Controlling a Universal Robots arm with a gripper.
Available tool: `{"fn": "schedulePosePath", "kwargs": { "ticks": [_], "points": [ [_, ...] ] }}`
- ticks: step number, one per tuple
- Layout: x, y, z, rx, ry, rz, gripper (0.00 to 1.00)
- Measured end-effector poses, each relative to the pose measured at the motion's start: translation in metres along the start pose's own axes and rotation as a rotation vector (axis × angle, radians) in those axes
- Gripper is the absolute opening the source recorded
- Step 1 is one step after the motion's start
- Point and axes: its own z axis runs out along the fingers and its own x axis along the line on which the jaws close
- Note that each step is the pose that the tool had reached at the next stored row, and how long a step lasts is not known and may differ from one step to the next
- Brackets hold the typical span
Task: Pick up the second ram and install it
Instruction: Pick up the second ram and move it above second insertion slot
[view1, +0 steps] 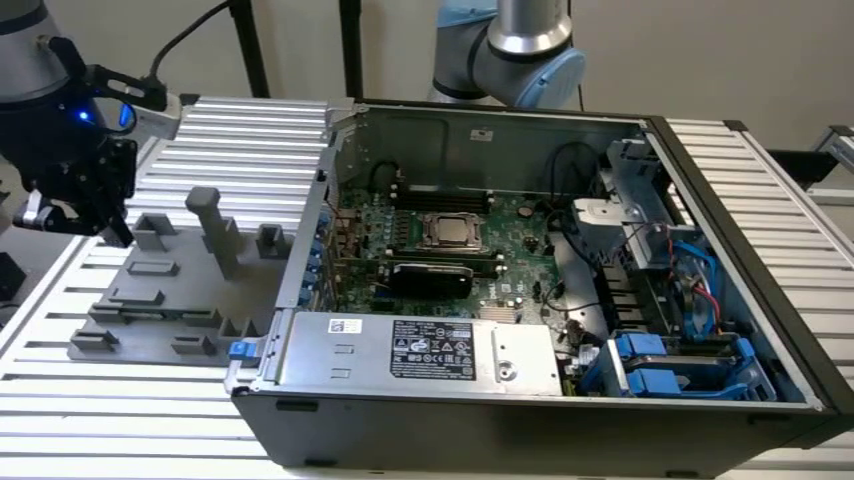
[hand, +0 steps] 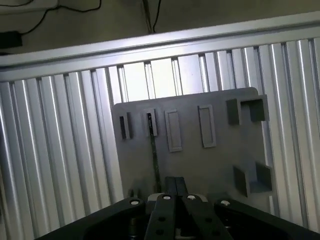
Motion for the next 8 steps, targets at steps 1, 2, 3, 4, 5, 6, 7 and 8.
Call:
{"fn": "schedulePosePath", "kwargs": {
  "ticks": [1,2,3,4,5,6,7,8],
  "points": [
    [0.0001,0.0,0.0008,0.0001,0.0009,-0.008,0.0],
    [0.0002,-0.0001,0.0017,0.0003,0.0018,-0.015,0.0],
    [0.0003,-0.0002,0.0027,0.0004,0.0029,-0.022,0.0],
    [0.0006,-0.0005,0.0039,0.0005,0.0039,-0.027,0.0],
    [0.0009,-0.001,0.0052,0.0006,0.0047,-0.032,0.0],
    [0.0013,-0.0016,0.0068,0.0005,0.0056,-0.037,0.0],
    [0.0017,-0.0024,0.0085,0.0006,0.006,-0.04,0.0],
    [0.0021,-0.0033,0.0102,0.0007,0.0062,-0.044,0.0]
  ]
}}
